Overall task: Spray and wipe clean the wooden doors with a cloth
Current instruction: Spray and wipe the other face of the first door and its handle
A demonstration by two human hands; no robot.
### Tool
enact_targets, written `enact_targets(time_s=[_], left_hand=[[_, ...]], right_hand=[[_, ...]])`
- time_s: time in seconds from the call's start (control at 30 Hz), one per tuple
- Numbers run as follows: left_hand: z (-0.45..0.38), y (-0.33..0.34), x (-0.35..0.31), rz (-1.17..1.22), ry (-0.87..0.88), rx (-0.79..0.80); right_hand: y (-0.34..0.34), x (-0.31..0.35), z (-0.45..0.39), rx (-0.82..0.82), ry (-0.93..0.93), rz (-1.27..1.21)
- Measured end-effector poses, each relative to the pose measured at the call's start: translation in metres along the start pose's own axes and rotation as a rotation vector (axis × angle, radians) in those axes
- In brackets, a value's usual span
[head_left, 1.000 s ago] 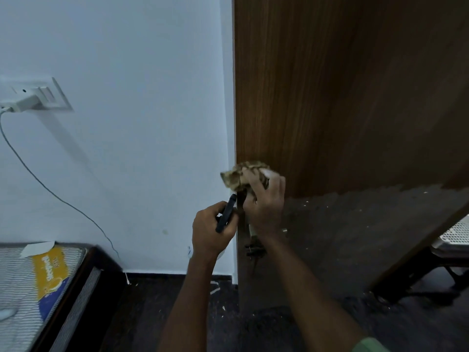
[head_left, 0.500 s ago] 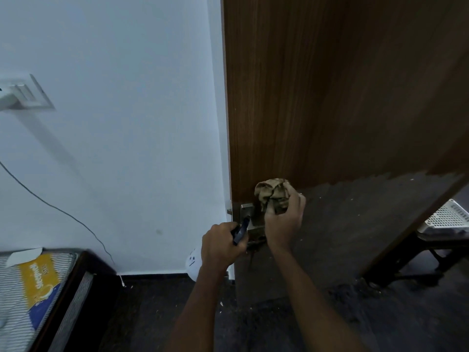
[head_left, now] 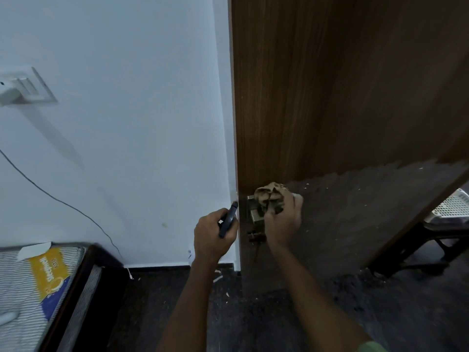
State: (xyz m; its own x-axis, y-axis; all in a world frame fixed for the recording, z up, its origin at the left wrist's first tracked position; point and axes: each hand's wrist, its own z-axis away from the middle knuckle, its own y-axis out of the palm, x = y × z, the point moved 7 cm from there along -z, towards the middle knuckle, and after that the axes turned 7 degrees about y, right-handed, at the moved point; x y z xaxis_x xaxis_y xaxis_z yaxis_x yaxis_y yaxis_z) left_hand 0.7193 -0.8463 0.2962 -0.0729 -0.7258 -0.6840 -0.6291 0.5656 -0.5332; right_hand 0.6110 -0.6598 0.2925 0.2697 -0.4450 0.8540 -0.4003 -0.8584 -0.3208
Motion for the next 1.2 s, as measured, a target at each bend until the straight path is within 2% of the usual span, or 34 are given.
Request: enact_targets(time_s=[0.1,0.23,0.3,0.33,0.4,0.5,0.57,0.67,0.8,0.9,1.07,1.2], left_hand=[[-0.002,0.003,-0.001,0.021,-0.009,-0.037],[-0.008,0.015,-0.004,0.075,0.025,-0.049],[-0.011,0.022,-0.004,0.100,0.046,-0.046],[-0.011,0.024,-0.005,0.098,0.057,-0.048],[-0.009,0.026,-0.006,0.112,0.061,-0.029],[-0.003,0.029,-0.003,0.120,0.047,0.057],[0.005,0.034,0.001,0.075,0.037,0.137],[0.019,0.046,0.005,0.010,0.032,0.233],[0.034,0.073,-0.005,-0.043,0.072,0.361],[0.043,0.088,-0.007,-0.031,0.011,0.395],[0.044,0.084,-0.007,-0.061,-0.031,0.321],[0.041,0.066,-0.009,-0.060,-0.012,0.178]], right_hand=[[0.015,0.018,0.019,0.083,-0.150,0.128],[0.022,0.034,0.041,0.240,-0.593,0.199],[0.020,0.037,0.036,0.268,-0.659,0.190],[0.020,0.035,0.032,0.284,-0.618,0.181],[0.015,0.019,0.020,0.280,-0.411,0.160],[-0.020,-0.018,-0.028,0.109,-0.019,0.031],[-0.044,-0.030,-0.058,0.019,0.073,-0.058],[-0.060,-0.034,-0.068,0.008,0.153,-0.120],[-0.056,-0.055,-0.029,0.055,0.251,-0.137],[-0.058,-0.068,-0.002,0.067,0.271,-0.130],[-0.044,-0.055,0.013,0.154,0.095,-0.021],[-0.014,-0.049,0.035,0.227,0.070,0.169]])
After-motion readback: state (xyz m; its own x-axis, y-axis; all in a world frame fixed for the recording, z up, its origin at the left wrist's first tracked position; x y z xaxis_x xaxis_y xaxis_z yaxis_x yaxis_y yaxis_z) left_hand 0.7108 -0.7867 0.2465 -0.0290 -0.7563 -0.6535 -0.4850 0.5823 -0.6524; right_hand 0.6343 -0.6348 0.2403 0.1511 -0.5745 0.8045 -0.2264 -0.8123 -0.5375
